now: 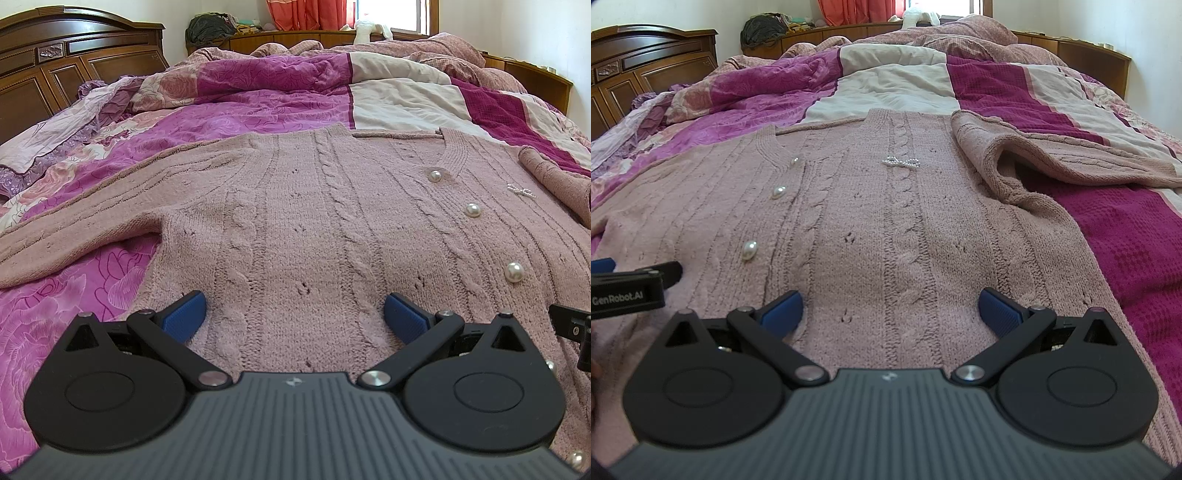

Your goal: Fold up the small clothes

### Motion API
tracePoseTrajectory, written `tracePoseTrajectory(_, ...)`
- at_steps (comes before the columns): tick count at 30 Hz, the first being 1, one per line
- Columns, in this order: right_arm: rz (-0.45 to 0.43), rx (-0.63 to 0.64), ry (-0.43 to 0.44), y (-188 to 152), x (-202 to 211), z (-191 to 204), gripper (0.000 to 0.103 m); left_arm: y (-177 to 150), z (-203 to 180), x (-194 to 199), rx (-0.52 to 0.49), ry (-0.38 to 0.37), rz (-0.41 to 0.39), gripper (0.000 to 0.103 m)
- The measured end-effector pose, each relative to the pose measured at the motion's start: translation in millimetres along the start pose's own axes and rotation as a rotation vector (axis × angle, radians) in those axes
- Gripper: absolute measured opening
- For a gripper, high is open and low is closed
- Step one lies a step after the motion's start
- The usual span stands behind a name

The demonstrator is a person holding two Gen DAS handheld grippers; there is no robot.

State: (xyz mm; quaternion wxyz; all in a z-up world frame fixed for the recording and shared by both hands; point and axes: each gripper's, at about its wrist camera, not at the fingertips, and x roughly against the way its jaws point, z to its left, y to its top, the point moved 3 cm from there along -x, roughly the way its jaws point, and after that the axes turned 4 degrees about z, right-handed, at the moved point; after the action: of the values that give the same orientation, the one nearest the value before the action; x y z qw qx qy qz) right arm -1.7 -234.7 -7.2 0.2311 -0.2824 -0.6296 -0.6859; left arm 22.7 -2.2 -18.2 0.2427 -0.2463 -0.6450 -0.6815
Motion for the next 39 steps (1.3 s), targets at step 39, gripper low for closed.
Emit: tracePoseTrajectory(39,0.101,-0.104,0.12,22,10,-16,0.103,16,3,1,0.003,-0.009,0.118,0.103)
